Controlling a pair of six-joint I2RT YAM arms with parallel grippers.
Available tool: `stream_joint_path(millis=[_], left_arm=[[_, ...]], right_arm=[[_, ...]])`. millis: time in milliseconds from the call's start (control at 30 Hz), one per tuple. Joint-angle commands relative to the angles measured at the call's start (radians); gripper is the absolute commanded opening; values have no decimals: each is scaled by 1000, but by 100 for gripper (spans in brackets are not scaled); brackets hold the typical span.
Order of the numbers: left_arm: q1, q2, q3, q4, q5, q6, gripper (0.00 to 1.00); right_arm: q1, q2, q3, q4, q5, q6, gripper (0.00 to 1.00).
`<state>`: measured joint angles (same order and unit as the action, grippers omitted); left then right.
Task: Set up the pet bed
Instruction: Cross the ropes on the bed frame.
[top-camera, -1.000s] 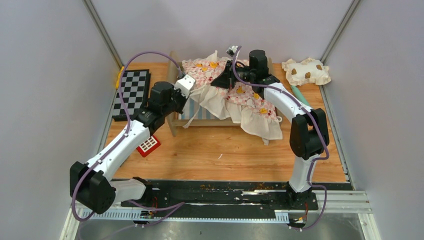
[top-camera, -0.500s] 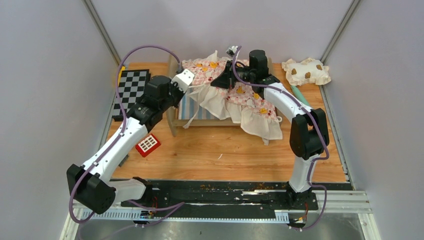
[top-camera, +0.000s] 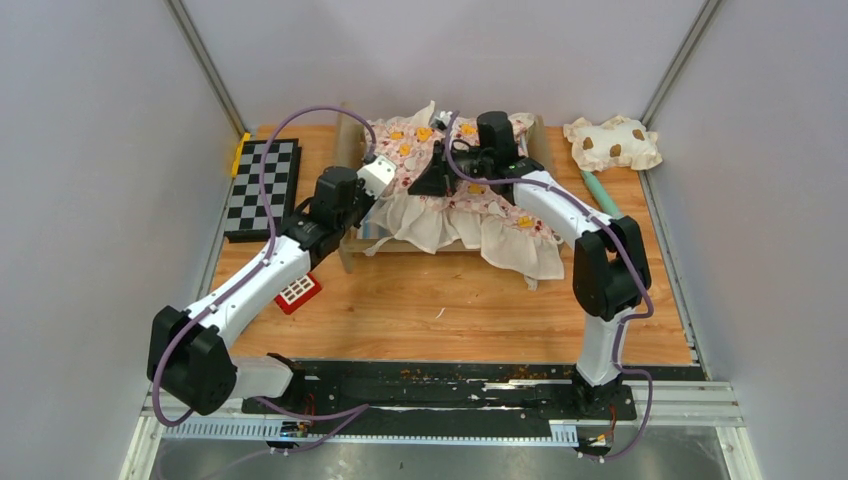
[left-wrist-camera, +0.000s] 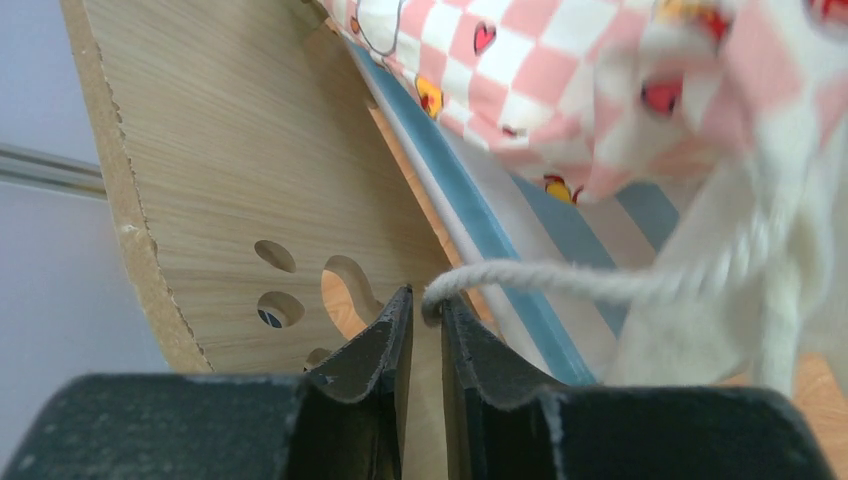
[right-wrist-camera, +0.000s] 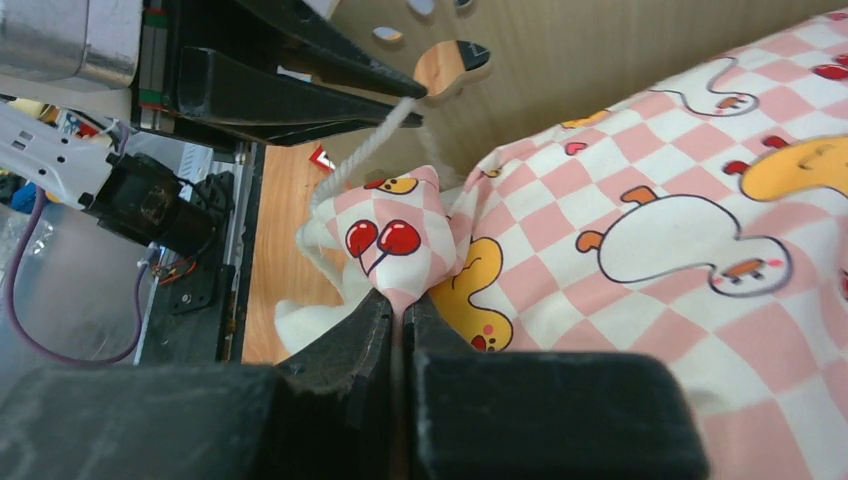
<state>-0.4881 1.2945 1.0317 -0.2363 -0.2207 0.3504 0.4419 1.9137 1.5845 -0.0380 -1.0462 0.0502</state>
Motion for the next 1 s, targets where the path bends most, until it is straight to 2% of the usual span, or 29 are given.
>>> stream_joint_path(millis=[0,167,300,467,667,833,967], left_arm=[[-3,-1,-25,93,-78,-7,25],[-3,-2,-47,110,-111,-28,34],[-3,0,-45,107,-129,-59,38],[-3,-23,-65,111,-126,-115,49],[-3,-59,-104,127,-141,-169,53],[-3,-75,-126,149,-185,-194,50],[-3,-101,-132,170,-196,-242,50]], right_arm=[[33,16,6,-44,-5,-83,2],[33,8,-12,-21,-13,-66,1],[33,2,-3,-22,-14,-62,1],[33,5,29,-51,17,-69,1],[33,8,33,-49,16,-63,1],[32,7,34,-39,9,-56,1],[35,21,44,10,-12,15,1]])
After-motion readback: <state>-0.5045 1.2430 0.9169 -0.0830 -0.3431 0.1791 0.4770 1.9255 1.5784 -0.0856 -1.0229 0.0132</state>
